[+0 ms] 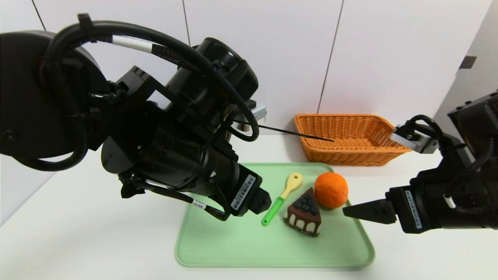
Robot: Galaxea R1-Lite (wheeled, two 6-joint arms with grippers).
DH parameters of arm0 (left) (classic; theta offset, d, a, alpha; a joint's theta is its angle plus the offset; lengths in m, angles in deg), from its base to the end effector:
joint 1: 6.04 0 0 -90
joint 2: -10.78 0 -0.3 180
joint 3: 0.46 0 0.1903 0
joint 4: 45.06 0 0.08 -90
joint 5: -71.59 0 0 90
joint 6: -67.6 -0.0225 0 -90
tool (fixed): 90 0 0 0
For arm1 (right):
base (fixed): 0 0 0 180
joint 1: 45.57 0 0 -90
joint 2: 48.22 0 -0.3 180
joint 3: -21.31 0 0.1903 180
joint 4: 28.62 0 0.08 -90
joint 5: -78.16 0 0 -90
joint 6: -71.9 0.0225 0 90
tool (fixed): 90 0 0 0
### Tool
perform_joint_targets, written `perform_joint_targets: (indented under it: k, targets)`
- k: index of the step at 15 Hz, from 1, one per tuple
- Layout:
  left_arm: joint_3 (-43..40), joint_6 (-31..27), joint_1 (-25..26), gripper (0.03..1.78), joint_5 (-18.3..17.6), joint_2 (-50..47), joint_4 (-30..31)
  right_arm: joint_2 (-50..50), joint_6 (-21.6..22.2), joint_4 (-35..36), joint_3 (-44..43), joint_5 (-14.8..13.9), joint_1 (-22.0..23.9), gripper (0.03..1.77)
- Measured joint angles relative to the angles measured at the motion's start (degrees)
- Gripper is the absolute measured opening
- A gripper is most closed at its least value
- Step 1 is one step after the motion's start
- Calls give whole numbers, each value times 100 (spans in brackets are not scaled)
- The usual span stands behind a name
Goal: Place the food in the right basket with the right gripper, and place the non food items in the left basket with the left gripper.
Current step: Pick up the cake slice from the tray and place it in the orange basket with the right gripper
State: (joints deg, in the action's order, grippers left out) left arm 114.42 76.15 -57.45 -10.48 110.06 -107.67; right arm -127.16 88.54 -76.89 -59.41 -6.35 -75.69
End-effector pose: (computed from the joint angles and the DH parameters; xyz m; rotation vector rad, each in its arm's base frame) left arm 0.1904 -0.2337 0.2724 0.2795 0.7773 -0.6557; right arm 0.1746 0.1038 0.2261 0.0903 0.8805 0.4634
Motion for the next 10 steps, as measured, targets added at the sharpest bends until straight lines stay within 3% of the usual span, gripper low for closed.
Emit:
perform_joint_targets:
  k: [3, 7, 10]
  targets:
    - [-32, -1, 0, 169, 9, -27, 0, -491, 375, -306, -452, -246, -369, 171]
    - [-45, -9, 0, 169, 9, -112, -9, -1167, 953, -445, -903, -809, -829, 171]
    - [-45, -11, 0, 169, 16, -135, -9, -1732, 1599, -513, -1263, -1104, -984, 171]
